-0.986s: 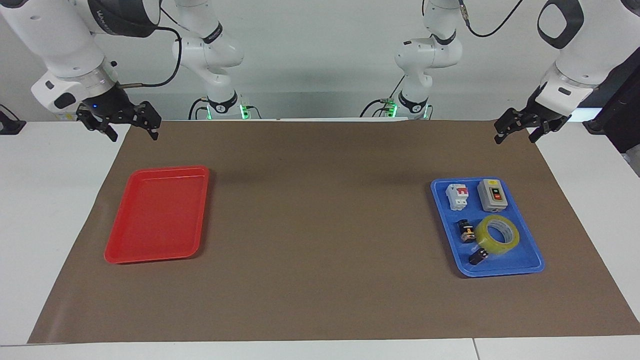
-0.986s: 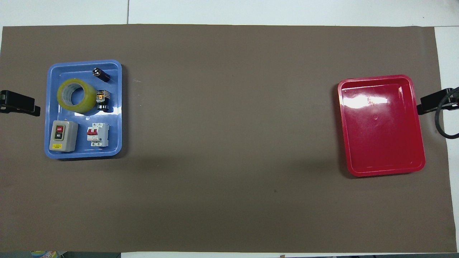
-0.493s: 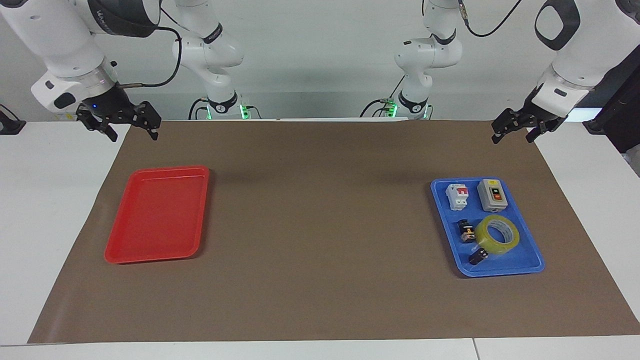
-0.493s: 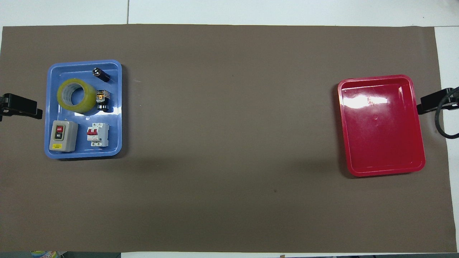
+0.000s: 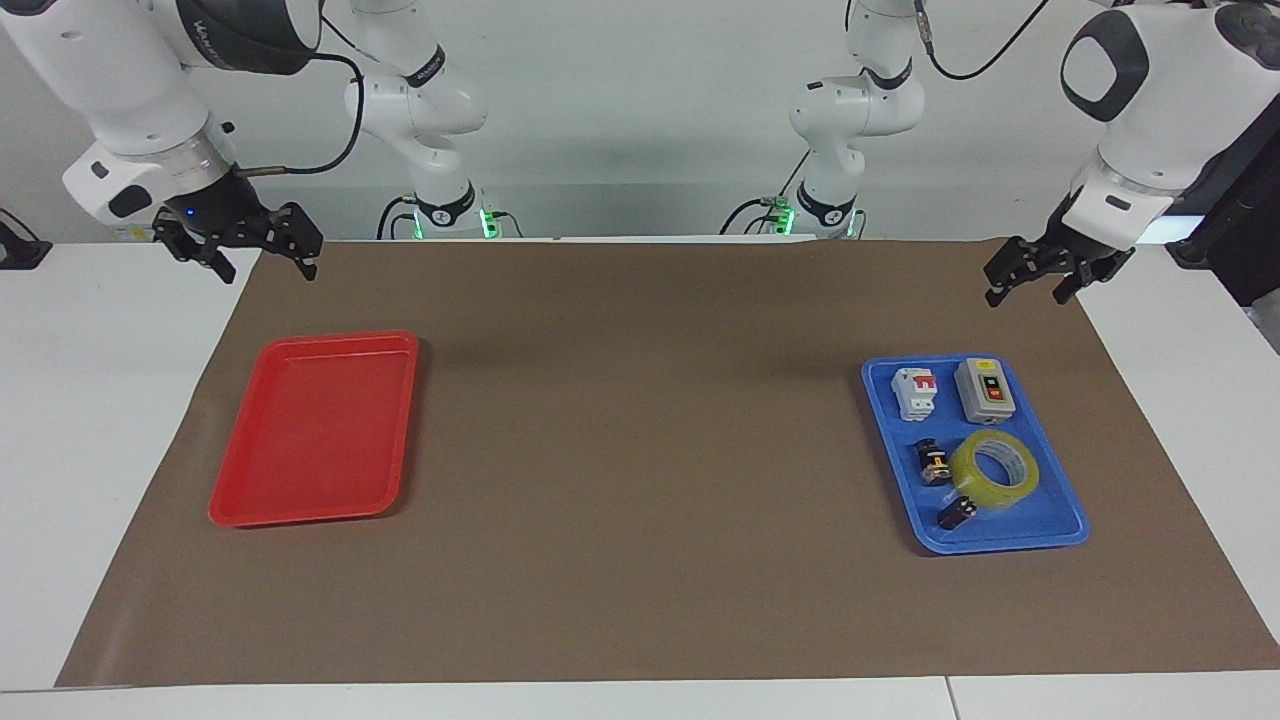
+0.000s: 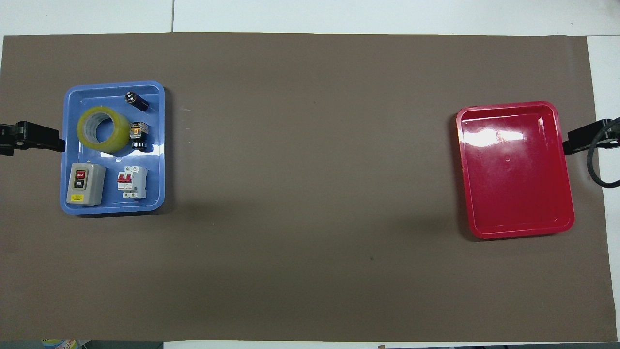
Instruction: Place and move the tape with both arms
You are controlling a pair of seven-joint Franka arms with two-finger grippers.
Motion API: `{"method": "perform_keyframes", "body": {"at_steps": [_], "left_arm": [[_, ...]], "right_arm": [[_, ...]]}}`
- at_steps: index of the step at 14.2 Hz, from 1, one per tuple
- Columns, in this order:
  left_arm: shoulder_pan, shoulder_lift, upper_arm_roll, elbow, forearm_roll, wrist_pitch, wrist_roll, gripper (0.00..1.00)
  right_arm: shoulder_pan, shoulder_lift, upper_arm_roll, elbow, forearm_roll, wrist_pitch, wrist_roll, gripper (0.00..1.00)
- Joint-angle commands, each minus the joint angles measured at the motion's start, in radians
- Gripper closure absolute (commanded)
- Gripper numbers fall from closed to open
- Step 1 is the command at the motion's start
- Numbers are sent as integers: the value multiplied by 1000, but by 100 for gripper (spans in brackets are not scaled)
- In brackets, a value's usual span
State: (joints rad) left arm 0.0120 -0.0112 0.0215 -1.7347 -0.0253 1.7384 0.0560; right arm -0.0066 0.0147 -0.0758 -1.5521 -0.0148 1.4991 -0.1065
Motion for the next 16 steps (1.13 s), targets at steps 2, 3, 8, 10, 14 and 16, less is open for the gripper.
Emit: {"method": "perform_keyframes", "body": {"at_steps": [2,3,8,10,14,16], "left_arm": [[49,104,2,-74,19,191,-1,0],[63,140,2,-75,19,240,-1,0],[94,284,2,-112,19,470,-8,0],[95,290,3,-160,19,544,-36,0],[97,324,5,-158,19,567,-91,0],[95,326,6,-158,21,569,-126,0]], "right_arm": [[-10,-12,7,-14,10,16,-19,0],[-10,-12,7,-14,10,16,-19,0],[-7,-13,7,-16,13,16,-16,0],[-9,-12,7,-16,13,16,-18,0],[-10,-13,7,-17,13,16,-18,0],[-10,-13,7,-17,13,16,-18,0]]}}
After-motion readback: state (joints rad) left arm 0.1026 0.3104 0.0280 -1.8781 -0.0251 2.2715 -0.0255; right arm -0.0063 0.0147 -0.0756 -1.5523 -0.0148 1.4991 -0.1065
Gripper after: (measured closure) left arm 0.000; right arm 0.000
